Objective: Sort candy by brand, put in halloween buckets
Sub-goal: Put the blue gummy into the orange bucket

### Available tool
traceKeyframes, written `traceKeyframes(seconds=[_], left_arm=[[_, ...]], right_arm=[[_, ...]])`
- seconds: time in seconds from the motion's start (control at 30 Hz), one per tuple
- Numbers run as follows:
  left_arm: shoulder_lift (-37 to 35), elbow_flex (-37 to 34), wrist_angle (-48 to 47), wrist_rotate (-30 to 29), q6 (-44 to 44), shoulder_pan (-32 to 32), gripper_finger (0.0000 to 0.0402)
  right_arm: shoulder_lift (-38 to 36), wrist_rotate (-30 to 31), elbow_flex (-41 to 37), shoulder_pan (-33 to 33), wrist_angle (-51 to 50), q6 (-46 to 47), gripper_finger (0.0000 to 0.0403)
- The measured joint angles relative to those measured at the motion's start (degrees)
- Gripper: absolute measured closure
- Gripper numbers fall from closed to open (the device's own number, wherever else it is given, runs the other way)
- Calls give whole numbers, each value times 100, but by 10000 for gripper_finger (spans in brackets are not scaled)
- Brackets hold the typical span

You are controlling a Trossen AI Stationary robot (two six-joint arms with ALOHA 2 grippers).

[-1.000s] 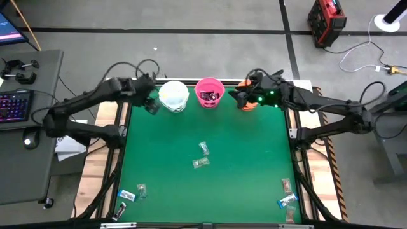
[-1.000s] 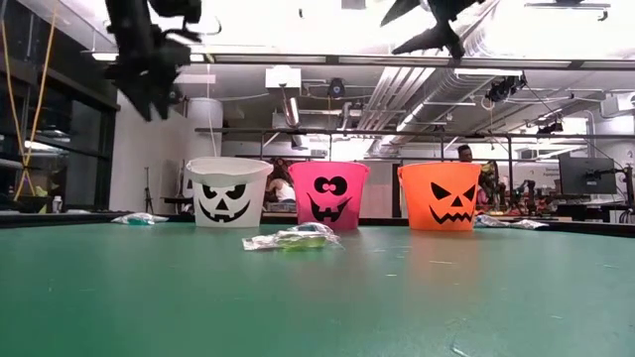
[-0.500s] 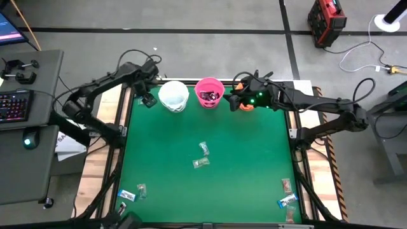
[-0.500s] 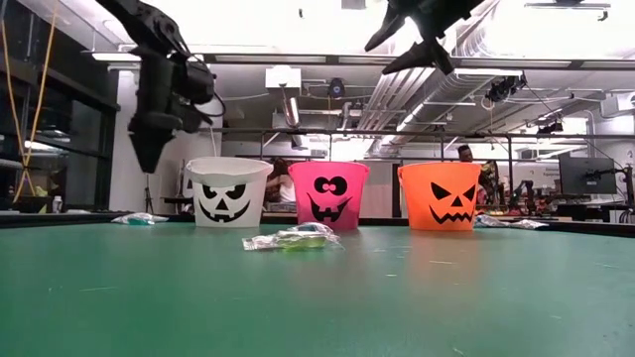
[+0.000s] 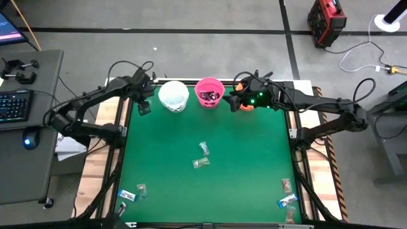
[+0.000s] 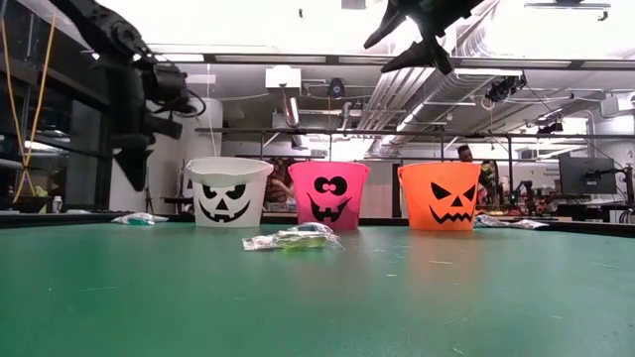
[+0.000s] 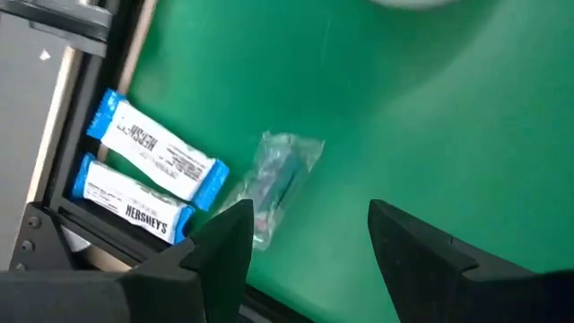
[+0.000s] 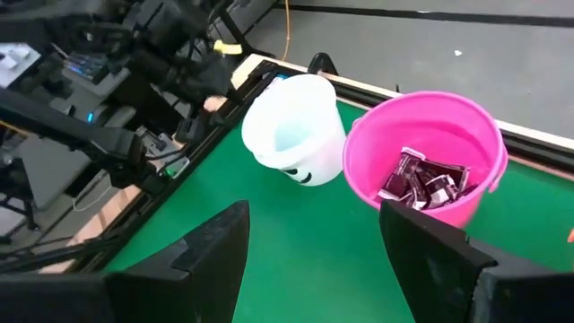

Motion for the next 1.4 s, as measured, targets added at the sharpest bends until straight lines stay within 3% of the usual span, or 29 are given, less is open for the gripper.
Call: traceKeyframes(seconds=[0.23, 0.43, 0.8, 1.17, 1.4], left_arm=[[42, -451, 684, -144, 758, 70, 193], [469, -291, 1083, -293, 441, 74, 193], [1631, 357, 717, -608, 95, 110, 193], [1661, 565, 328, -626, 86, 105, 193], [1251, 603, 222, -640, 10, 142, 193]], right_arm=[[0, 2, 0, -34, -1, 300, 160], [0, 4, 0, -32, 2, 491, 160], [0, 8, 0, -32, 3, 707, 160], [0, 8, 0, -32, 2, 705, 160], [0, 9, 0, -32, 2, 689, 160]])
